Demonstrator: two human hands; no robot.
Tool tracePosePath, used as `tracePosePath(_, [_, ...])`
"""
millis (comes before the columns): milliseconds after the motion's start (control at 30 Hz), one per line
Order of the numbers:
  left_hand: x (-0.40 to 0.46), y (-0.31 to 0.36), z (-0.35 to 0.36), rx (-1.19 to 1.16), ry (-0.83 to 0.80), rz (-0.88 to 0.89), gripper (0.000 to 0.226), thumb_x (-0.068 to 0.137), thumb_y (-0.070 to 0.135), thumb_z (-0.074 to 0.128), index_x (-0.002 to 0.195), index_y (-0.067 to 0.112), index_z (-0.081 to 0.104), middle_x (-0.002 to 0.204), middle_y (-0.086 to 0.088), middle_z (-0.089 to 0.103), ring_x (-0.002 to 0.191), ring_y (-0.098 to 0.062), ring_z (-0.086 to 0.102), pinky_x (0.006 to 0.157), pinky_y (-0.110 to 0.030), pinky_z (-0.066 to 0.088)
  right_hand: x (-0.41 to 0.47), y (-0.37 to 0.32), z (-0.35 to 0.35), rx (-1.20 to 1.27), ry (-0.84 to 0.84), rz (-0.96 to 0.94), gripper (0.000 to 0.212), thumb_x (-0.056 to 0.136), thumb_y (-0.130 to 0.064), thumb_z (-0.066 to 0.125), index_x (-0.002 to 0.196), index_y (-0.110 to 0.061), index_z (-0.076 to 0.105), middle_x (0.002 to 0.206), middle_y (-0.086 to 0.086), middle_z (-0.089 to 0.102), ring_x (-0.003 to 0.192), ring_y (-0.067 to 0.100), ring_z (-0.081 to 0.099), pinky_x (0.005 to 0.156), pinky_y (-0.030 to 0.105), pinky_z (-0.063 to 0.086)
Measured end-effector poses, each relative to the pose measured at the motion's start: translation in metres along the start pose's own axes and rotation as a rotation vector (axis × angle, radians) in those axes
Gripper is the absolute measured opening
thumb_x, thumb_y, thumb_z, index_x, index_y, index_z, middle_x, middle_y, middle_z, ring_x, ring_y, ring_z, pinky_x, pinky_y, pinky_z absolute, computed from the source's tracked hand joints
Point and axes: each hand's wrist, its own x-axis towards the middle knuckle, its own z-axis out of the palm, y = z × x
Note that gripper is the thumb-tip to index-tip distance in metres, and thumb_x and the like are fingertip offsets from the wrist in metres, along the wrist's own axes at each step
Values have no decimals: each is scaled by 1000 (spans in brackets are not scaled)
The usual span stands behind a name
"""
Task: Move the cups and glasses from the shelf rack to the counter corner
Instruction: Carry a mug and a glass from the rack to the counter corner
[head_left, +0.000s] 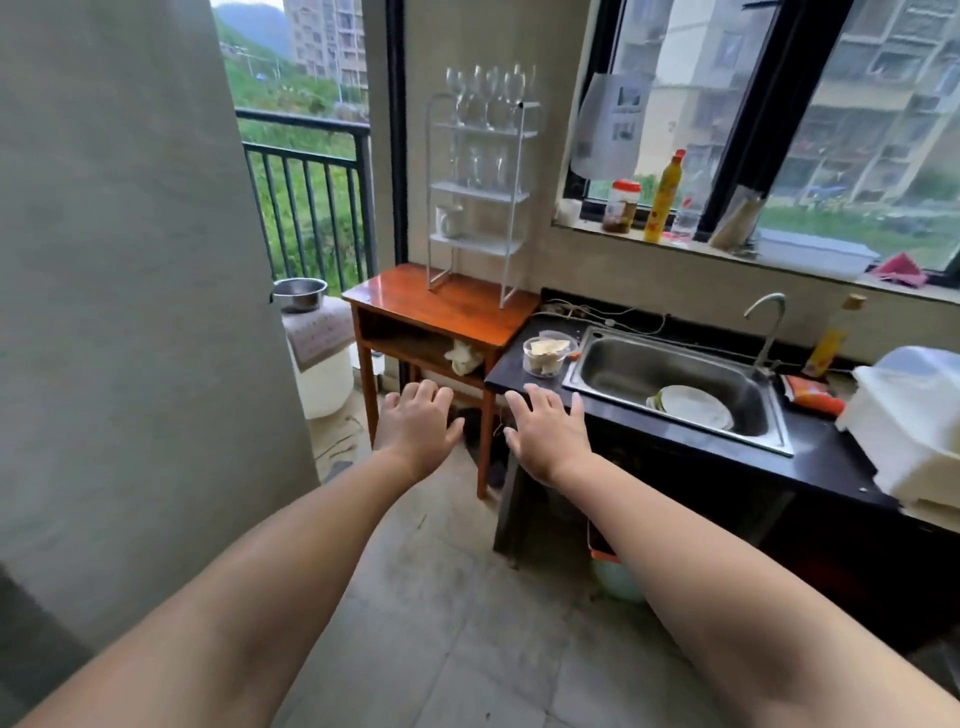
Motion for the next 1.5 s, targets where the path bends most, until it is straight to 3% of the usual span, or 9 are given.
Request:
tracePosePath(233, [118,-59,14,39,32,-45,37,94,43,43,119,18,53,127,-5,53,123,-25,47,101,-41,36,136,-12,9,9,38,-58,51,99,-36,39,147,-21,28,155,9,24,145,27,21,117,59,10])
tracePosePath(633, [322,-141,50,14,12,-105,43,95,42,41,128,17,49,132,-5,51,126,-25,44,100,-40,37,365,-1,20,-19,-23,-70,52,100,-37,37,148,-21,24,158,11,21,147,29,20,117,58,11])
tracePosePath(1067, [582,-241,73,-14,36,102,42,96,41,40,127,15,49,134,-7,50,127,-28,44,101,-42,38,613,-1,20,-8,122,176,52,100,-37,35,148,-21,26,156,9,27,143,29,28,118,56,14])
tracePosePath(1200, [648,-251,86,-109,-2,105,39,96,40,42,124,14,51,131,-9,52,125,-29,45,98,-43,41,666,7,14,32,126,251,50,100,-37,35,146,-21,28,154,9,29,140,29,33,115,52,22])
tracePosePath(1333, [706,-245,108,-288,-53,70,40,95,38,44,124,11,51,129,-10,52,125,-30,44,97,-43,42,717,23,9,193,135,319,50,100,-36,35,146,-16,28,151,10,32,134,29,38,100,44,40])
tracePosePath(1500, [777,-238,134,-464,-89,19,40,94,28,45,128,7,49,131,-15,51,124,-32,44,102,-41,39,785,53,-8,368,342,377,52,100,-32,39,146,-8,31,147,14,39,131,32,44,97,43,45])
